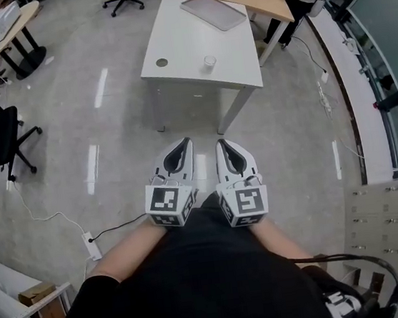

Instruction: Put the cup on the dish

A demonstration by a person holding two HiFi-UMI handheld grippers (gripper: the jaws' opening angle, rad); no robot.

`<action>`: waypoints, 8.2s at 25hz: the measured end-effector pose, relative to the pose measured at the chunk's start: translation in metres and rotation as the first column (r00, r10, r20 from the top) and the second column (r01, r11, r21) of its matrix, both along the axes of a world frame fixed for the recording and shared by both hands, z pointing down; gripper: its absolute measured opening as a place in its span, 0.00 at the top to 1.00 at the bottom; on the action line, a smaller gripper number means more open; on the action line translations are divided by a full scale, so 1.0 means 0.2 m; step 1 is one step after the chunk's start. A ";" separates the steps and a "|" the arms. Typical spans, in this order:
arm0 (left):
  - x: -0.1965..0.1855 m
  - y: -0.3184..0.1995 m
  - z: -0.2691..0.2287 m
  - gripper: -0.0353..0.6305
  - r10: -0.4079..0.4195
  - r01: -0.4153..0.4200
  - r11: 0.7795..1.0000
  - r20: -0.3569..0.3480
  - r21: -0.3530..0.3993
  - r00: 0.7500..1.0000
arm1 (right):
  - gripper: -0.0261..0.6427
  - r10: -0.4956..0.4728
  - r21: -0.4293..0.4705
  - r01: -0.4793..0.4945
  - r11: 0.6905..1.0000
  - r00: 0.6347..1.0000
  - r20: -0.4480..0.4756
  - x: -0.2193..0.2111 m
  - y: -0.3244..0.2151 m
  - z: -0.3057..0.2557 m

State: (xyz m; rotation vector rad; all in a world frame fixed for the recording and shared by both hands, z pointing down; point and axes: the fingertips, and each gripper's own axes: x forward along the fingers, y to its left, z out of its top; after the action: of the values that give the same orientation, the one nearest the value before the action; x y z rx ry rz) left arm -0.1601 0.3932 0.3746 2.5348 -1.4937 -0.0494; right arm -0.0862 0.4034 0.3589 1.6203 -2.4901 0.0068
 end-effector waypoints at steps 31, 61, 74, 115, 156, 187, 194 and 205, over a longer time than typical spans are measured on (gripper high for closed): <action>0.18 -0.20 0.15 0.94 0.090 -0.094 0.991 -0.052 -0.095 0.995 | 0.94 0.071 -0.108 -0.072 0.992 0.997 -0.011 0.13 -0.18 0.16; 0.64 -1.26 0.20 0.94 0.058 -0.055 0.991 0.018 -0.125 0.998 | 0.94 -0.048 -0.128 0.053 0.990 0.998 0.046 0.51 -1.29 0.21; 0.76 -1.54 0.18 0.94 -0.010 0.017 0.994 0.060 -0.110 0.998 | 0.94 -0.108 -0.108 0.116 0.987 0.991 0.080 0.65 -1.60 0.20; 0.66 -2.05 0.32 0.94 0.043 -0.032 0.984 0.059 -0.175 0.997 | 0.94 0.020 -0.162 -0.007 0.987 0.997 0.077 0.68 -2.08 0.32; 0.45 -2.78 0.93 0.94 0.402 -0.360 0.890 0.109 -0.281 0.909 | 0.57 -0.186 -0.482 0.112 0.869 0.976 -0.109 0.26 -2.66 1.24; 0.46 -2.98 1.28 0.94 0.382 -0.285 0.864 0.172 -0.414 0.908 | 0.57 -0.237 -0.532 0.137 0.836 0.964 -0.124 0.23 -2.84 1.63; 0.44 -3.01 1.27 0.94 0.371 -0.276 0.872 0.176 -0.405 0.912 | 0.58 -0.276 -0.532 0.159 0.832 0.950 -0.147 0.21 -2.85 1.62; 0.42 -3.03 0.97 0.94 0.368 -0.305 0.902 0.176 -0.304 0.913 | 0.58 -0.189 -0.466 0.101 0.879 0.971 -0.146 0.27 -2.89 1.17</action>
State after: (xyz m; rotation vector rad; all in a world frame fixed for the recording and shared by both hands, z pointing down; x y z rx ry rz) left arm -0.0769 -0.2118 0.5689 2.5920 -1.0130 0.4830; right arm -0.0315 -0.1756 0.5938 1.1796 -2.2378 0.3745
